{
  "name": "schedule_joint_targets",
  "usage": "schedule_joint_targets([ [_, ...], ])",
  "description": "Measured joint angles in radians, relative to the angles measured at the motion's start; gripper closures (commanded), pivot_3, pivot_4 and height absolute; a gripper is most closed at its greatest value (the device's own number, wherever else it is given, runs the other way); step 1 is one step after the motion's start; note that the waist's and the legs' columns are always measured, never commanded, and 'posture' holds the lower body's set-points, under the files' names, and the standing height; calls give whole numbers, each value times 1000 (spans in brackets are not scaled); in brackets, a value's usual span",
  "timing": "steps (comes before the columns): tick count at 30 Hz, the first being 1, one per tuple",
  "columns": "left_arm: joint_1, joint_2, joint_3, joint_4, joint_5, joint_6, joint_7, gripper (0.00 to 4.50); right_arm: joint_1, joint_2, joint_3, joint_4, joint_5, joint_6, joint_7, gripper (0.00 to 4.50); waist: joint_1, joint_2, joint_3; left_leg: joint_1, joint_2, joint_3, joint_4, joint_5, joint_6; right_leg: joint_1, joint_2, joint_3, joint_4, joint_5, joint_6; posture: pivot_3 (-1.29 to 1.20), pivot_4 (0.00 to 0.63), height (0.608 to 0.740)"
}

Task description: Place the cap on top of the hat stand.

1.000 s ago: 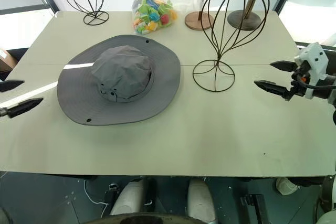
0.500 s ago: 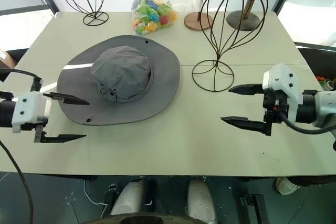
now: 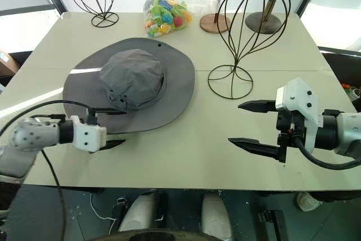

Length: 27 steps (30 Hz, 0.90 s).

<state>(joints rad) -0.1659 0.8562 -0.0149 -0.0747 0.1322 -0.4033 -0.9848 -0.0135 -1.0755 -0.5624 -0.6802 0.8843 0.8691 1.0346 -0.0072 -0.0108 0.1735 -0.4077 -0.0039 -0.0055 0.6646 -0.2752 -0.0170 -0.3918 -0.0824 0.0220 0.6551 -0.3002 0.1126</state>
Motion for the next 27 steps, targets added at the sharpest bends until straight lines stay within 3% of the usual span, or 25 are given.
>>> schedule_joint_targets([
  [9, -38, -95, -40, 87, 285, -61, 326, 86, -3, -14, -1, -4, 43, 5, -36, 0, -1, 0, 0, 0, 0, 0, 0, 0, 0, 0, 0, 0, 0, 0, 0, 0, 150, 739],
  [12, -38, -96, -49, 108, 324, -44, 376, 989, -20, -21, -5, -3, 66, 11, -47, 0, 0, 0, 0, 0, 0, 0, 0, 0, 1, 0, 0, 0, 0, 0, 0, 0, 150, 739],
  [20, -97, -101, -69, 171, 339, -6, 439, 4084, -49, -33, -11, 11, 144, 47, -90, 0, -1, 0, 0, 0, 0, 0, 0, 0, 0, 0, 0, 0, 1, 0, 0, 0, 150, 739],
  [21, -106, -106, -68, 179, 324, 18, 435, 4303, -49, -34, -14, 12, 156, 51, -94, 0, -1, 0, 0, 0, 0, 0, 0, 0, 0, 0, 0, 0, 1, 0, 0, 0, 150, 739],
  [27, -231, -135, -36, 183, 154, 212, 344, 4340, -83, -35, -23, 20, 160, 41, -133, 0, 2, -1, 0, -1, 0, -1, 1, 0, 0, 0, 0, -1, 1, 0, 0, 0, 150, 739],
])
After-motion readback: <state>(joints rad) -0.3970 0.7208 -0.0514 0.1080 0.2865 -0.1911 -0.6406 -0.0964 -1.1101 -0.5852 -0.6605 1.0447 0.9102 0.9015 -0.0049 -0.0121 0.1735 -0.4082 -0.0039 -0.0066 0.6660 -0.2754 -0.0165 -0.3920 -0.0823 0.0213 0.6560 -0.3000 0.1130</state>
